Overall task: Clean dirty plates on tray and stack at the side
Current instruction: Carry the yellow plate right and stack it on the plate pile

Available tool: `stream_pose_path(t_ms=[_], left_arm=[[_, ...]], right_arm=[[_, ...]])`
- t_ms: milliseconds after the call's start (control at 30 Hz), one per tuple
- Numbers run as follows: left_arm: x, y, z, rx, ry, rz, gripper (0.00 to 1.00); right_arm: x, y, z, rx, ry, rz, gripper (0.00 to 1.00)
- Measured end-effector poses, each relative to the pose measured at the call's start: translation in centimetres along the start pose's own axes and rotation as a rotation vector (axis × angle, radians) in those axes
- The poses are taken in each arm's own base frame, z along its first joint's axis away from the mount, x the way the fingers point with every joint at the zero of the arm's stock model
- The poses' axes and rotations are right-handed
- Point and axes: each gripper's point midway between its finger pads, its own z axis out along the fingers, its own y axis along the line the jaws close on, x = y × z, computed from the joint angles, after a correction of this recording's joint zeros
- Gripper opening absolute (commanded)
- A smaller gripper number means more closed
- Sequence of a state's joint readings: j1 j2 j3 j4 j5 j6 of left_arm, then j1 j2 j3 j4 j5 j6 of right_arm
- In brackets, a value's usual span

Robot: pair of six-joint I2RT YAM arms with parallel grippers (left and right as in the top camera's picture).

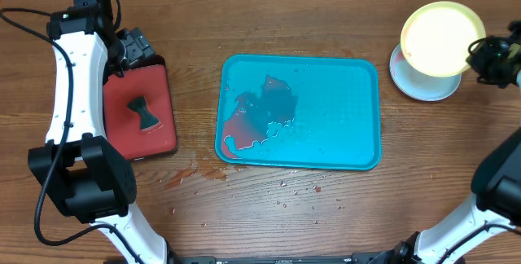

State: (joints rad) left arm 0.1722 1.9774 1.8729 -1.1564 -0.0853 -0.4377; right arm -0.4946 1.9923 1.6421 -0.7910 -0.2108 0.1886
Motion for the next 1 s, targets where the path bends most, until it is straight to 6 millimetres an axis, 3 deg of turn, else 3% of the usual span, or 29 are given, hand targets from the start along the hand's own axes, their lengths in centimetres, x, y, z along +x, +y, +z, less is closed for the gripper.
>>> stream_pose_path(t_ms=[233,300,333,367,400,700,867,933,1000], left_arm=[[0.0,0.0,0.0,0.000,0.000,0.000,1.00],[0.0,0.0,0.0,0.000,0.000,0.000,1.00],[0.0,0.0,0.0,0.000,0.000,0.000,1.00],[0.0,0.0,0.0,0.000,0.000,0.000,1.00],[0.0,0.0,0.0,0.000,0.000,0.000,1.00],[0.0,0.0,0.0,0.000,0.000,0.000,1.00],[0.0,0.0,0.0,0.000,0.000,0.000,1.00],[0.0,0.0,0.0,0.000,0.000,0.000,1.00],[0.0,0.0,0.0,0.000,0.000,0.000,1.00]], right_arm=[[1.2,-1.4,2.7,0.053,0.050,0.056,0.04],[1.5,-1.7,3.1,0.063,0.065,0.070,0.15],[1.9,-1.8,3.2,0.067,0.077,0.078,0.28],[2.2,-1.9,3.2,0.070,0.090,0.087,0.47],[2.5,-2.0,3.2,0.076,0.103,0.088,0.58],[6.6,-2.7,2.2,0.115,0.269,0.128,0.66],[9.0,-1.5,-1.3,0.087,0.367,0.129,0.71],[9.5,-0.4,-4.0,0.067,0.373,0.119,1.00],[10.0,1.1,-6.9,0.041,0.361,0.075,1.00]])
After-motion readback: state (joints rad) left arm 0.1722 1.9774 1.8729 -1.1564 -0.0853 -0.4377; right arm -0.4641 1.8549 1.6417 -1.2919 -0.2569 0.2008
